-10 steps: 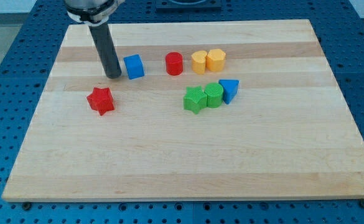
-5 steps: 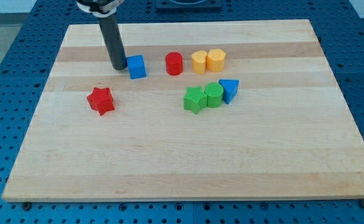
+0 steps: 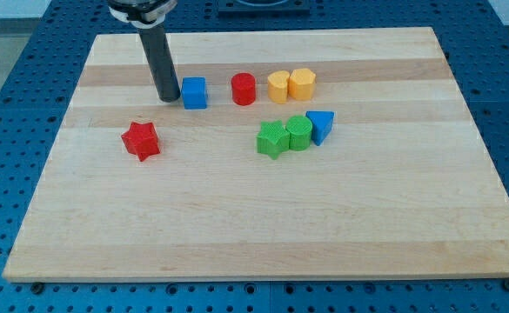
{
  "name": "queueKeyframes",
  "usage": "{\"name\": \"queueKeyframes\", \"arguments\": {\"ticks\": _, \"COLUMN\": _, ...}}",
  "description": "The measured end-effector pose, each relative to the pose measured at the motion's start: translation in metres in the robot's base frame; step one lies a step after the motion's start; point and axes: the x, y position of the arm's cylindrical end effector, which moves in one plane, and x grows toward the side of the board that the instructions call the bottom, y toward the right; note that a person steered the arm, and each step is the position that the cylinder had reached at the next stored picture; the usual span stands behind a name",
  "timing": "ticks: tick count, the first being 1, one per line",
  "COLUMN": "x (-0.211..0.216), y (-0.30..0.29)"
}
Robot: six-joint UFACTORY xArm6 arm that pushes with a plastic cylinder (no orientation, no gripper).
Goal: Place the blue cube in between the red blocks
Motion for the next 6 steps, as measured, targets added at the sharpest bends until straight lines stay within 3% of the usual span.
{"name": "queueKeyframes", "arguments": {"ticks": 3, "x": 0.039, "y": -0.007}}
{"name": "queueKeyframes", "arguments": {"ticks": 5, "x": 0.018, "y": -0.043}}
{"name": "queueKeyframes", "arguments": {"ticks": 6, "x": 0.007, "y": -0.028}}
